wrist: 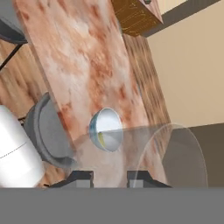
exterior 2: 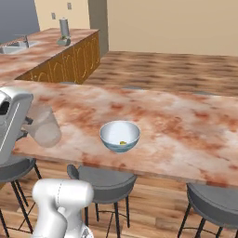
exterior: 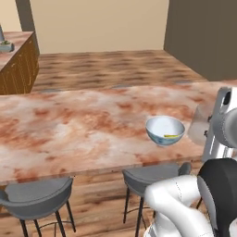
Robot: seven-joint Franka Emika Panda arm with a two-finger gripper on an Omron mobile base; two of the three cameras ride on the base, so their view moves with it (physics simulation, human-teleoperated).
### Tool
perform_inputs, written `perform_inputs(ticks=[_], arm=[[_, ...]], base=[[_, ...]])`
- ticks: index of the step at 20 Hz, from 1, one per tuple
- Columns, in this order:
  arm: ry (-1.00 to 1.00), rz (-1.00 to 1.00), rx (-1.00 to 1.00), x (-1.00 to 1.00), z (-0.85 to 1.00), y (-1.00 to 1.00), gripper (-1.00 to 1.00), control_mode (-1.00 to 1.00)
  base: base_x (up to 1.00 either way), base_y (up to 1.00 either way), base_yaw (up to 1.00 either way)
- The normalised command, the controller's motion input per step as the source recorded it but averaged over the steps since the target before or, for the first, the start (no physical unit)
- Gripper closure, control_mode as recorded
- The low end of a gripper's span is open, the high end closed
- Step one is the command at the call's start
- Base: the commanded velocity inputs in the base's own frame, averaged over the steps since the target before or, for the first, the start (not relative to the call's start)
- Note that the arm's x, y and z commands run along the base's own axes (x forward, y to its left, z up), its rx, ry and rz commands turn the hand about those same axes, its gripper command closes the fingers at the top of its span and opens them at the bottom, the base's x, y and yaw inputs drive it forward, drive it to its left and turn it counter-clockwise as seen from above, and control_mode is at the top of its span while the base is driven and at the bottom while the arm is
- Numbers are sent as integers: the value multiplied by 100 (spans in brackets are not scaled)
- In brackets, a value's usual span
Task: There is a bowl on the dining counter. Grab a lemon wedge from the fridge and place it in the bowl. Then get the liquor bottle and glass cup from the cabinet and place them next to the bowl.
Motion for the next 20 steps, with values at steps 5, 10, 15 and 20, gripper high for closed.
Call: perform_inputs(ticks=[5, 10, 15, 20], arm=[[0, 0, 0, 0, 0, 0, 100, 100], [0, 0, 0, 0, 0, 0, 100, 100], [13, 17, 3, 88, -5, 2, 100, -100], [13, 17, 0, 100, -59, 25, 100, -100]], base=[[54, -14, 15], [50, -2, 14], [0, 0, 0], [0, 0, 0]])
